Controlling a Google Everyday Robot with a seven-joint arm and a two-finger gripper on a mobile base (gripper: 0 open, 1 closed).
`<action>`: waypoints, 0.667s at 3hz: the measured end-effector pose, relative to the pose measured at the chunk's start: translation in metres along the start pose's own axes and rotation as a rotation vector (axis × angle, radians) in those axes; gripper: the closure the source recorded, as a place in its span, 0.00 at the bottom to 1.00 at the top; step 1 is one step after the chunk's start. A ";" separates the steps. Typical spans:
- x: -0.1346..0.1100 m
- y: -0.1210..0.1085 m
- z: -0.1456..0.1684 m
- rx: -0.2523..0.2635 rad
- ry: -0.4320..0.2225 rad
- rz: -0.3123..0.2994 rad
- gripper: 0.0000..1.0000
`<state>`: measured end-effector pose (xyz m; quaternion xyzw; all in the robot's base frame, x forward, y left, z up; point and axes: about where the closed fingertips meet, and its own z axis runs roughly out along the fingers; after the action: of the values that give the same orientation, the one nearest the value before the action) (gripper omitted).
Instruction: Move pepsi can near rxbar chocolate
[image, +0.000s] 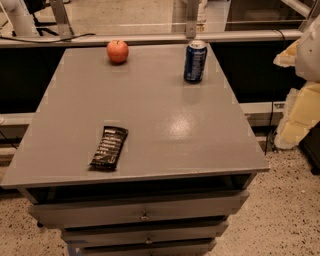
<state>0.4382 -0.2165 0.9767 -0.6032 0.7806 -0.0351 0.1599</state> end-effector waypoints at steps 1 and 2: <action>0.000 0.000 0.000 0.000 0.000 0.000 0.00; -0.001 -0.003 0.003 0.007 -0.018 0.014 0.00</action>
Offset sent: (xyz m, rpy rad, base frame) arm 0.0113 -0.0003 -0.0112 0.0491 -0.0014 -0.0246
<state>0.4426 -0.2161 0.9746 -0.5975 0.7832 -0.0312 0.1692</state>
